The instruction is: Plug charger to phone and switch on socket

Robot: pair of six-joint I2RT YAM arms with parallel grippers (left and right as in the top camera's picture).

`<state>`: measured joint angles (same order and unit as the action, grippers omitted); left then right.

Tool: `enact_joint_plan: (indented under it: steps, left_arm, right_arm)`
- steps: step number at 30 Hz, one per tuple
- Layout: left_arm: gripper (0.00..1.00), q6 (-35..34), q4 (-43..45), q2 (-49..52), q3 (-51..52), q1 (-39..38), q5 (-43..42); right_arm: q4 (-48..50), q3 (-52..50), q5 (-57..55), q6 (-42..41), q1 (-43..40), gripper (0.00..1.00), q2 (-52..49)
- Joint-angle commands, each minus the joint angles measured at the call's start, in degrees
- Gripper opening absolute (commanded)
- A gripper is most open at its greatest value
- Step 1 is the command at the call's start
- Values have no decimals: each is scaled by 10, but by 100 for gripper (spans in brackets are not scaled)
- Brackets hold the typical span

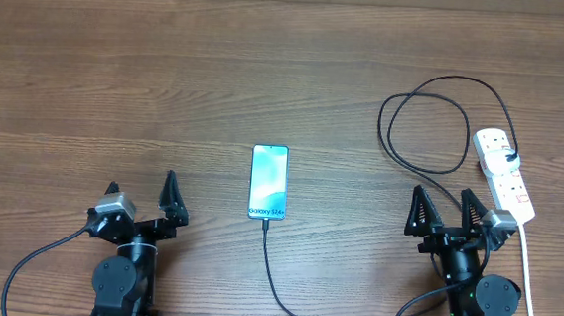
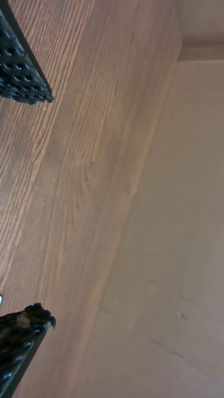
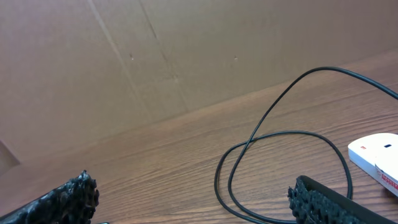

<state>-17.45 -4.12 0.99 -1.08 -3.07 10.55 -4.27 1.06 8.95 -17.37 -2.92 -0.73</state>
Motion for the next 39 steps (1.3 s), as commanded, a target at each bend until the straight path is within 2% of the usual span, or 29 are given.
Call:
enact_joint_plan:
  steps: [1,4,39]
  left_arm:
    - [99,52,-6,-8,6,26,-80]
    - [100,66,-8,-8,6,42,-108]
    - [100,102,-7,-7,6,54,-104]
  right_arm:
    - [3,-6,-4,-2,2,100,6]
    - [3,-6,-4,-2,2,100,6]
    - [3,-6,-4,-2,2,100,6]
